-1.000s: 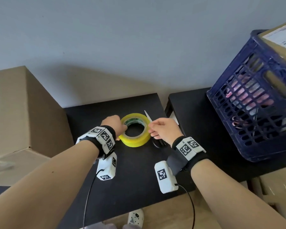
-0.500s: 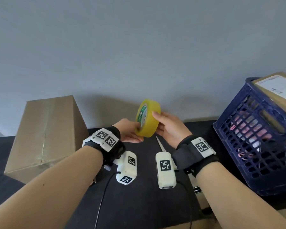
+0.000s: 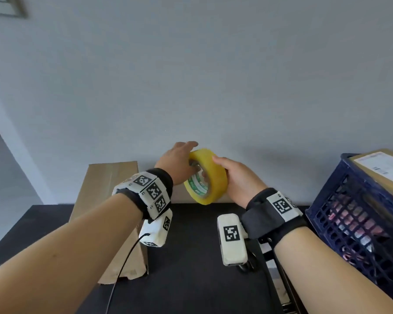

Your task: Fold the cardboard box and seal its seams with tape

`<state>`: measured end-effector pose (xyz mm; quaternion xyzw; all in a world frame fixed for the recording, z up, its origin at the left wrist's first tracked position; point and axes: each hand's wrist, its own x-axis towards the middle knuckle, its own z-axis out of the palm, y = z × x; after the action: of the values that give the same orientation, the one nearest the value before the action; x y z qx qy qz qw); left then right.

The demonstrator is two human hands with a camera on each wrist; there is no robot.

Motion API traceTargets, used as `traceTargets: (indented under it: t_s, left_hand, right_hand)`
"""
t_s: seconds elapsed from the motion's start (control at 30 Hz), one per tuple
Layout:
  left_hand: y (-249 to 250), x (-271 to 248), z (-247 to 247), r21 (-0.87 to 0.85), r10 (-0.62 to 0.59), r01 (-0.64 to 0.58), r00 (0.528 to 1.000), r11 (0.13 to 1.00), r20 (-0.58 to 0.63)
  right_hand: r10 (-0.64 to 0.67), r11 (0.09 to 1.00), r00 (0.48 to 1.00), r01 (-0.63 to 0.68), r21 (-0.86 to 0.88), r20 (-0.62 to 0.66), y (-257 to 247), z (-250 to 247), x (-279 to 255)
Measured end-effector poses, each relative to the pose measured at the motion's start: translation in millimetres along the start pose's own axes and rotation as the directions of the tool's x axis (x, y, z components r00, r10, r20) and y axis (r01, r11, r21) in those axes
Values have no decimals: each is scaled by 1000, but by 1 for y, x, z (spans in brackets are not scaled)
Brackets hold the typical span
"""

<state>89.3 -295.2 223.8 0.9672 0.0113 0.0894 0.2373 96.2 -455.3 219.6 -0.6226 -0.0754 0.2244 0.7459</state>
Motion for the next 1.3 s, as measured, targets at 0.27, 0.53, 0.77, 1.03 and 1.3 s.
traceTargets:
  t_s: [0.27,0.53,0.77,1.03,1.3]
  left_hand:
    - [-4,-10,-32,95,10,-1,995,995,-96]
    - [-3,-12,-36,110,21,-8,993,994,-120]
    - [2,-10,-37,117,-12,22,996,993,-89]
    - [4,-6,-34,146,-42,53,996,988,-75]
    - [6,-3,-31,216,-71,92,992,972,-105]
  right_hand:
    - [-5,998,970,20,-60,245,-8,15,-4]
    - [-28,999,976,37,-35,218,-10,20,-6]
    - [-3,1000,982,0,15,191,-12,19,-5]
    - [-19,1000,985,17,11,174,-11,16,-7]
    - [-41,998,999,41,-49,-8,-19,13,0]
